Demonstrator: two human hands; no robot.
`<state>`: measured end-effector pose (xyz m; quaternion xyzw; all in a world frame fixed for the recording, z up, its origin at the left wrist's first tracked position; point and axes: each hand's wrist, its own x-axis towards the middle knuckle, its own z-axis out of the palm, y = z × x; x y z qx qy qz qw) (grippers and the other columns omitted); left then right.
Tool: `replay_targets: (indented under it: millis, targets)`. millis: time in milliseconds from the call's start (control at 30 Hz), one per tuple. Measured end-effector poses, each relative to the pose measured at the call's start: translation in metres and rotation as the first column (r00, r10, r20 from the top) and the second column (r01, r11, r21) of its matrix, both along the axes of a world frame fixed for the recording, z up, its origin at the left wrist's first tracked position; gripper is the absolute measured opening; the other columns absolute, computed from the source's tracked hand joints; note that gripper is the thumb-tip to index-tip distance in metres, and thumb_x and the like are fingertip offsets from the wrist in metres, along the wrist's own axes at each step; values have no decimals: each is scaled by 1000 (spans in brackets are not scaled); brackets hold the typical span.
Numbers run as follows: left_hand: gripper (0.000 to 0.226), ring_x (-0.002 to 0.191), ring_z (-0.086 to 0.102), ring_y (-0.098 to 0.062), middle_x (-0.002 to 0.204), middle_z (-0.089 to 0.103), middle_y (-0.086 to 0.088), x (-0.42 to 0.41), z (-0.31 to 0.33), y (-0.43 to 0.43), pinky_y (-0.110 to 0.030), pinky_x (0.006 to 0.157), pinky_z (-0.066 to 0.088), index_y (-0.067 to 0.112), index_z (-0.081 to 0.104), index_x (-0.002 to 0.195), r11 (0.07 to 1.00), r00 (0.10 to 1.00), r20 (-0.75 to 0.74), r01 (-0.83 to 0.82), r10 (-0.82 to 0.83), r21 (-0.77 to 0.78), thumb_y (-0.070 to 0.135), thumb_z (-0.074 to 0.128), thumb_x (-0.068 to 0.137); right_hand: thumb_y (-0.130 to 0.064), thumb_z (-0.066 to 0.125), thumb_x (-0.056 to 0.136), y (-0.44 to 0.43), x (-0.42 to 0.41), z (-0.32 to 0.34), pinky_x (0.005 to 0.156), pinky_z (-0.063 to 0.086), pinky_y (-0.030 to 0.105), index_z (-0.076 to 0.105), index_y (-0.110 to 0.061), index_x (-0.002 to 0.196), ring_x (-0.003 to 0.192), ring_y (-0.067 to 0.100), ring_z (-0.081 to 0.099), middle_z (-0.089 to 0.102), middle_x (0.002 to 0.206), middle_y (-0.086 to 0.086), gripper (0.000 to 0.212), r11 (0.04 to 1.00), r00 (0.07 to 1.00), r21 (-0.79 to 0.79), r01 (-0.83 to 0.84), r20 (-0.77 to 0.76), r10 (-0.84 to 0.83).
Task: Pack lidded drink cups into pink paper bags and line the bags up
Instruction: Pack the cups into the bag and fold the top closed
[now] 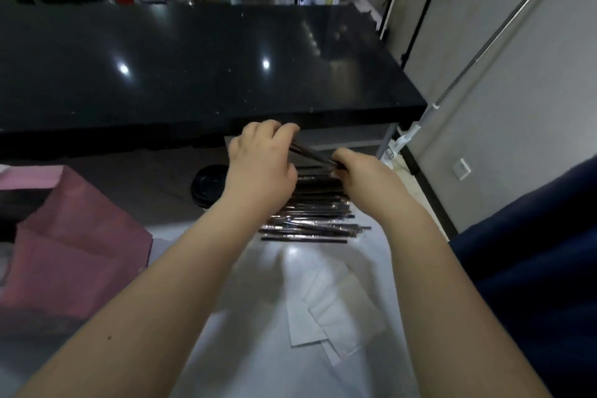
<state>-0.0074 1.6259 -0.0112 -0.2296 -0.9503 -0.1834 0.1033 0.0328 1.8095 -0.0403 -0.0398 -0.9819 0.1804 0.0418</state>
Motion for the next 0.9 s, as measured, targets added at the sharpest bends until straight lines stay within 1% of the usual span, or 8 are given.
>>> replay_targets:
  millis: [133,233,333,433,567,667,767,900]
  targets:
    - [58,128,35,-27,138,45,-1,-12,42,-32,-44,102,33,26,41,142,1000,1000,3,19,-19,8,24,60,87,-30,44,101,-30,-5,53,65,46,40,48,-23,103,79,25,55,55,91,0,8,998,997,58,-39,-66,43]
    - [57,128,35,-27,138,44,-1,-12,70,-69,-44,100,35,26,41,141,999,999,-34,28,-27,38,27,60,88,-33,41,102,-67,-5,87,62,43,40,45,-21,97,75,24,53,51,85,-2,14,993,990,104,-58,-120,70]
    - [51,126,37,-26,136,46,0,-11,93,-118,-44,100,36,26,44,139,996,996,-80,35,-28,81,30,59,89,-24,42,102,-110,-4,112,66,46,44,43,-19,94,78,27,53,53,89,1,10,985,982,164,-57,-169,85]
    - [52,127,38,-24,136,48,3,-10,106,-180,-43,100,39,28,44,139,992,995,-93,40,-28,122,32,59,90,-14,44,100,-160,-4,125,66,47,45,45,-21,93,77,27,52,52,87,-1,10,986,974,161,-52,-211,86]
    - [58,127,41,-22,136,50,5,-8,105,-271,-45,101,43,31,39,144,987,998,-63,26,-16,159,32,61,90,-16,45,99,-241,-12,129,71,49,43,52,-27,99,80,22,54,57,91,-4,13,993,961,47,-106,-250,115]
    - [62,127,44,-20,134,52,6,-7,95,-336,-45,101,45,30,38,146,985,999,-37,9,-3,175,29,63,90,-14,44,99,-296,-19,123,74,51,40,54,-29,101,82,14,55,59,89,-10,18,985,970,-76,-155,-198,137]
    - [55,129,44,-17,135,55,7,-5,78,-391,-35,104,42,26,47,141,974,998,-66,27,-12,223,24,65,89,-15,44,99,-339,-23,114,74,49,38,53,-31,99,80,10,56,61,88,-11,18,975,977,-161,-156,-170,128]
    - [42,120,49,-9,125,60,11,-4,53,-438,-20,95,37,26,60,128,967,997,-37,71,-64,245,19,67,88,-20,49,99,-383,-18,106,68,50,32,57,-39,95,68,9,57,65,81,-13,21,895,975,-404,-190,-185,124]
